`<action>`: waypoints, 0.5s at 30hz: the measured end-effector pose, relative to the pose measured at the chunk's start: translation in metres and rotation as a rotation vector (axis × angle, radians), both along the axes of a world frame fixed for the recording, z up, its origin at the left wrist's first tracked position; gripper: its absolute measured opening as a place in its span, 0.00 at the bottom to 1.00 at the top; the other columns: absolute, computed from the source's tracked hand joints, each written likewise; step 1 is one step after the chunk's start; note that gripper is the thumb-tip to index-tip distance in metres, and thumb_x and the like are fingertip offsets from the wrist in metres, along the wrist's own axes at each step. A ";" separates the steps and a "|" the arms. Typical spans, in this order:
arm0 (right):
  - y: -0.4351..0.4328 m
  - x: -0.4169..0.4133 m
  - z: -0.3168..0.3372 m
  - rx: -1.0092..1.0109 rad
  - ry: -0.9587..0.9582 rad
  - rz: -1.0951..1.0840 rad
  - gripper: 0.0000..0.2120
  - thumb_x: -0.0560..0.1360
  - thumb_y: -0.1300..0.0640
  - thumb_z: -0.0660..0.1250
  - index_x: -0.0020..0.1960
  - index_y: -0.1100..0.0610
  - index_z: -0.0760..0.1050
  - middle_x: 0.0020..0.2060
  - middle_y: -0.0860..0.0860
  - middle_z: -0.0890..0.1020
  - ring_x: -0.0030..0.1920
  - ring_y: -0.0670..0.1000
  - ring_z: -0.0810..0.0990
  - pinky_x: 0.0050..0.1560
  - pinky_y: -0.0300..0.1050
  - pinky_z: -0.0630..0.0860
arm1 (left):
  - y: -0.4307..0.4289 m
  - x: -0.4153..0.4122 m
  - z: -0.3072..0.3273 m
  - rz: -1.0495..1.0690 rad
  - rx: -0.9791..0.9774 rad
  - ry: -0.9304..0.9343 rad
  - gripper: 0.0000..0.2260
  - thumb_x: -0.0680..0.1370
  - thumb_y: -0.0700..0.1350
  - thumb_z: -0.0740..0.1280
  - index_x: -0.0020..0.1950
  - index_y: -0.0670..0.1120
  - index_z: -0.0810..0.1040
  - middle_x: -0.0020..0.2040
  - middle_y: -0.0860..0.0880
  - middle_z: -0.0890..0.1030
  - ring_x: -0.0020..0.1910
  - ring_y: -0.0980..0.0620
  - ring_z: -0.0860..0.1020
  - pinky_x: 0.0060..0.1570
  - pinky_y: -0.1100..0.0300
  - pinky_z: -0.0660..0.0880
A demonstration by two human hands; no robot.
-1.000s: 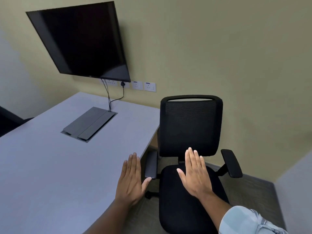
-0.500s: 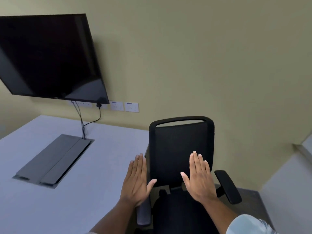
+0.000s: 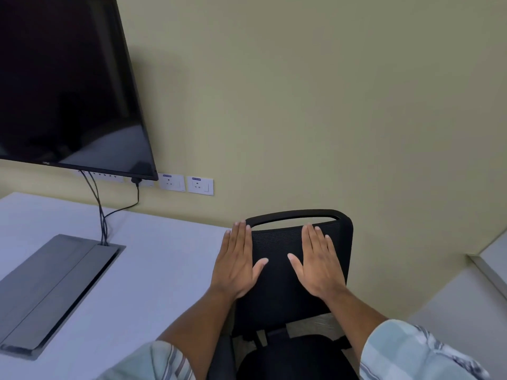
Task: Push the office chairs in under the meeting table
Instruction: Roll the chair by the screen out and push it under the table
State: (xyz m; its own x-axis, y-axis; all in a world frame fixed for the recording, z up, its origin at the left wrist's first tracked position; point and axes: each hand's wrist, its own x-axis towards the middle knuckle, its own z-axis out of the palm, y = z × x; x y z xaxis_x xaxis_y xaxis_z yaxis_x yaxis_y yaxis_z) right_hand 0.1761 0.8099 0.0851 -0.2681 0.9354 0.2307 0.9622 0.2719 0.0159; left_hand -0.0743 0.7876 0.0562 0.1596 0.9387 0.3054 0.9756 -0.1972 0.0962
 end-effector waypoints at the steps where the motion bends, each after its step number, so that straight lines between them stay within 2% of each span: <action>1: 0.008 -0.003 0.003 -0.007 -0.003 0.012 0.42 0.84 0.32 0.42 0.87 0.61 0.48 0.87 0.59 0.55 0.87 0.59 0.53 0.86 0.61 0.52 | 0.008 0.001 0.003 -0.003 -0.010 0.004 0.41 0.86 0.67 0.45 0.86 0.36 0.47 0.87 0.38 0.45 0.87 0.41 0.43 0.85 0.44 0.44; 6: 0.044 -0.006 0.000 -0.052 -0.035 0.060 0.41 0.85 0.33 0.43 0.87 0.59 0.41 0.88 0.57 0.46 0.87 0.57 0.46 0.87 0.58 0.45 | 0.049 0.008 0.007 0.014 -0.100 0.024 0.41 0.85 0.68 0.40 0.86 0.38 0.40 0.87 0.40 0.38 0.85 0.44 0.34 0.82 0.49 0.32; 11: 0.077 -0.016 -0.010 -0.118 -0.025 0.056 0.40 0.87 0.34 0.44 0.87 0.59 0.37 0.88 0.57 0.42 0.87 0.57 0.40 0.87 0.59 0.44 | 0.083 0.008 0.005 -0.045 -0.312 0.012 0.41 0.86 0.68 0.46 0.86 0.40 0.39 0.87 0.41 0.37 0.86 0.45 0.36 0.83 0.50 0.36; 15: 0.103 -0.026 -0.015 -0.166 -0.017 0.049 0.38 0.88 0.36 0.45 0.87 0.59 0.39 0.88 0.57 0.43 0.87 0.57 0.40 0.86 0.62 0.45 | 0.106 0.005 0.008 -0.039 -0.359 0.004 0.42 0.86 0.68 0.47 0.87 0.40 0.40 0.88 0.41 0.40 0.87 0.44 0.40 0.85 0.49 0.40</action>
